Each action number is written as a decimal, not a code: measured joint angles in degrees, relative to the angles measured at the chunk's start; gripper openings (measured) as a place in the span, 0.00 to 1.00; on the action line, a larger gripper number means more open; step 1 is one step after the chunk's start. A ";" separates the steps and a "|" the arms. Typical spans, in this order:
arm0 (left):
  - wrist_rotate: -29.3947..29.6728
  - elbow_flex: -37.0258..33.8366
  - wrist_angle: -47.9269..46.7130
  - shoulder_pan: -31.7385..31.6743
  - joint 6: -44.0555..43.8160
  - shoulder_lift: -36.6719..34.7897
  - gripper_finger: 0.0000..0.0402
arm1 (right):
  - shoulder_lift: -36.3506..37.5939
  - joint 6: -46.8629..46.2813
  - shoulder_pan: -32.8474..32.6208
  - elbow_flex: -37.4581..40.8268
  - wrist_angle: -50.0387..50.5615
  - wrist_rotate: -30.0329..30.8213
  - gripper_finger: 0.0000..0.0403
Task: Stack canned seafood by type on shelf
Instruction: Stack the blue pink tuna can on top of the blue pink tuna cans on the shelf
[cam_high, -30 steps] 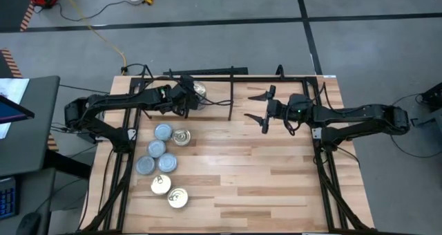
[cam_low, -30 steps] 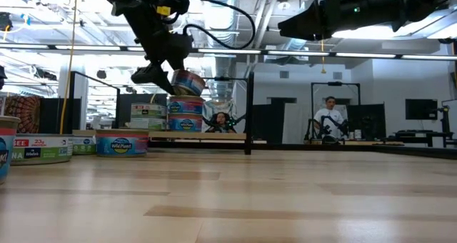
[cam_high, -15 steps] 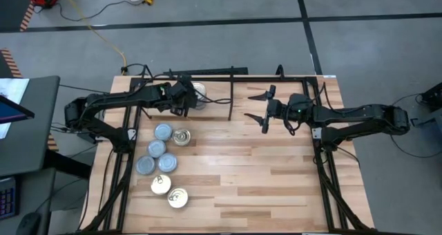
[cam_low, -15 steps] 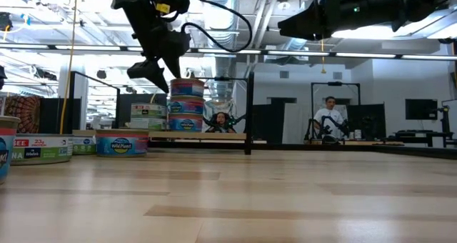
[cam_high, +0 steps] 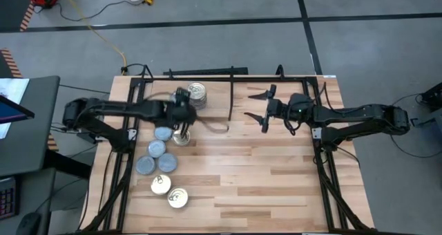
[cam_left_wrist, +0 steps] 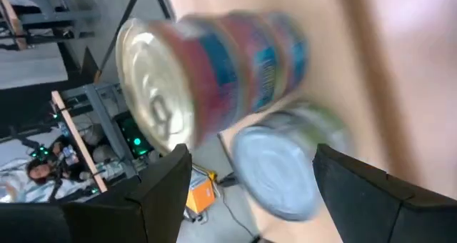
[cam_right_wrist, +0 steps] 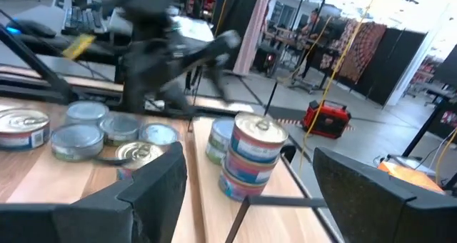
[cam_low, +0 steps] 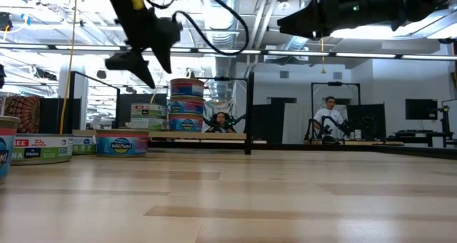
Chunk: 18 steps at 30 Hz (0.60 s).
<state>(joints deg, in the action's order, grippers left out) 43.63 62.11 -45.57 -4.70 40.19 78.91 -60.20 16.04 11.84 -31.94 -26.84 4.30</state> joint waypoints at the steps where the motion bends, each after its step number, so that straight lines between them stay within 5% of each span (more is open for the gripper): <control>1: -0.18 0.00 -1.21 2.30 -3.81 -0.02 0.70 | 0.00 0.37 0.00 0.00 -0.57 0.04 0.82; 12: -12.57 0.00 -4.93 18.35 -47.08 2.19 0.70 | 0.00 2.49 0.17 0.00 -14.05 0.17 0.82; 18: -12.60 0.00 -4.36 22.62 -57.22 9.05 0.70 | 0.00 2.52 0.47 -0.02 -15.93 0.20 0.82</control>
<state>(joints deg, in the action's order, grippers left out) 31.04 62.11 -49.93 17.92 -17.03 87.96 -60.20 18.56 12.31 -31.97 -42.77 4.49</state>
